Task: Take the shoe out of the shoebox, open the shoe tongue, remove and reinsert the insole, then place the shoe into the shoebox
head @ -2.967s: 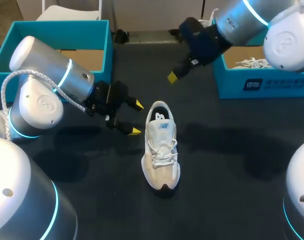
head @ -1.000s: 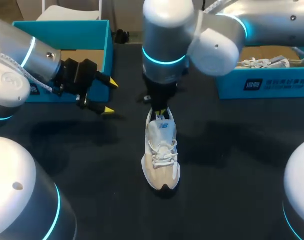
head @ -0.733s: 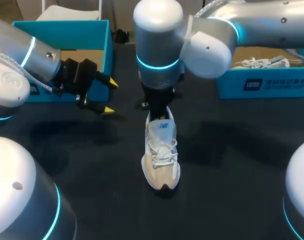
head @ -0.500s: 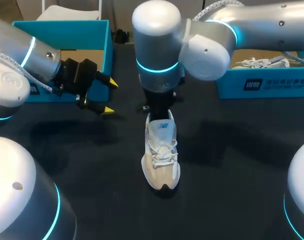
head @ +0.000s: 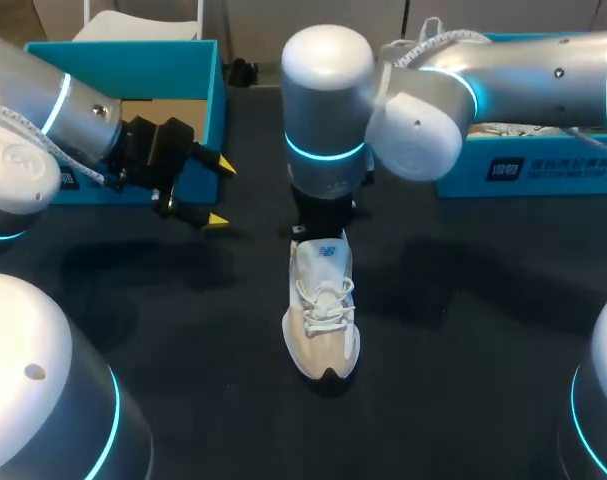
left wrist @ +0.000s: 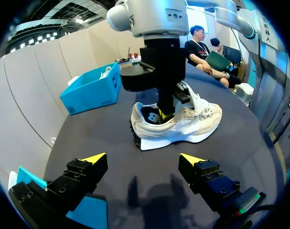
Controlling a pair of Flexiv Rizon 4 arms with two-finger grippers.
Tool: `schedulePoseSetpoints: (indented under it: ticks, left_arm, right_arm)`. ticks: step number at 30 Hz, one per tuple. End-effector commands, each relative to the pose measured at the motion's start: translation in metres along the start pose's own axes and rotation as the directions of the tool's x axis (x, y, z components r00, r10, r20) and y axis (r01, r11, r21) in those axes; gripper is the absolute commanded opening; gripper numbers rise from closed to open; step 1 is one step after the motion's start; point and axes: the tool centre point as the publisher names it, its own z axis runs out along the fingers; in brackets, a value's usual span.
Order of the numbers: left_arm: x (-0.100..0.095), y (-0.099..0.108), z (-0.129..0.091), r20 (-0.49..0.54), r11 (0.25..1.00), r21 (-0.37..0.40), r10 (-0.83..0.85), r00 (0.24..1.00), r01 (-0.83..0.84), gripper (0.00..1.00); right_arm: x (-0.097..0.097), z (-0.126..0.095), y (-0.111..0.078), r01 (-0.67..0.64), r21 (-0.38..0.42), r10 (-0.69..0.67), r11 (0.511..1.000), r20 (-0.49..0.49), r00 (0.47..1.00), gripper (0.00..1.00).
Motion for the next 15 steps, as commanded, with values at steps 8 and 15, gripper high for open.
schedulePoseSetpoints:
  ticks: [8, 15]
  left_arm:
    - [0.000, 0.000, -0.001, -0.001, 1.000, 0.000, 0.001, 1.000, -0.001, 1.00]
    - [0.000, 0.000, -0.001, -0.001, 1.000, 0.000, 0.001, 1.000, -0.001, 1.00]
  right_arm:
    - [-0.008, -0.025, 0.005, -0.012, -0.059, 0.017, 0.998, 0.092, 0.996, 0.00]
    - [-0.018, -0.016, 0.023, -0.040, -0.143, 0.066, 0.989, 0.182, 0.981, 0.00]
